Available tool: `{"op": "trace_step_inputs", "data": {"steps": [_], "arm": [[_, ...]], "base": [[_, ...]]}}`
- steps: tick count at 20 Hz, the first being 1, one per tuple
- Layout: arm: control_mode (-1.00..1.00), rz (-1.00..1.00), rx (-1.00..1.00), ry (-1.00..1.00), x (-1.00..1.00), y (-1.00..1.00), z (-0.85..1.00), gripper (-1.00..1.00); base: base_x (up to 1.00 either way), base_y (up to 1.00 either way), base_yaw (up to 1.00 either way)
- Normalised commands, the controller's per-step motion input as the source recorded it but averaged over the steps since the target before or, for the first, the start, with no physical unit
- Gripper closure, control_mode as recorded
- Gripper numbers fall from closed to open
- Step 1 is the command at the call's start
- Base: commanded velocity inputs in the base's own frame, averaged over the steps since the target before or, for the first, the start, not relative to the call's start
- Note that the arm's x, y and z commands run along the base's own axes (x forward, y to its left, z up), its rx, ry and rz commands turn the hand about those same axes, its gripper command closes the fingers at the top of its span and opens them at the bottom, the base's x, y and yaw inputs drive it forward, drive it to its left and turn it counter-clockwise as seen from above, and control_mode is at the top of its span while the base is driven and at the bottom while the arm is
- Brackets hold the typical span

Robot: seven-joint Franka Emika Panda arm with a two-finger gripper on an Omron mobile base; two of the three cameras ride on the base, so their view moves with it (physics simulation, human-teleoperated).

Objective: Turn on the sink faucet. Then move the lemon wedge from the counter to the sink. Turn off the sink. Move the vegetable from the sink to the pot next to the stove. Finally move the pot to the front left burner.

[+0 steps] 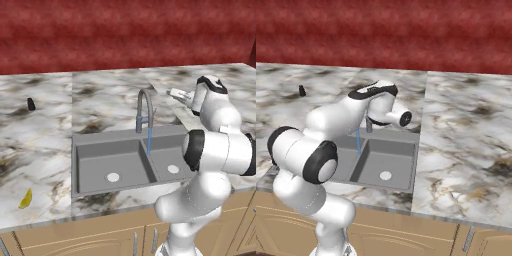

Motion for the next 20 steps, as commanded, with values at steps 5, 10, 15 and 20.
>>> {"op": "trace_step_inputs", "data": {"steps": [5, 10, 15, 20], "arm": [[-1.0, 0.02, -0.09, 0.21, -0.42, 0.68, 0.46, -1.0], [-1.0, 0.06, -0.16, 0.26, -0.35, 0.79, 0.29, -1.0], [-1.0, 0.06, -0.2, 0.27, -0.32, 0.91, 0.02, -1.0], [-1.0, 0.03, -0.21, 0.21, -0.38, 0.93, -0.16, -1.0]], "base": [[0.0, 0.0, 0.0], [0.0, 0.0, 0.0], [0.0, 0.0, 0.0], [0.0, 0.0, 0.0]]}}
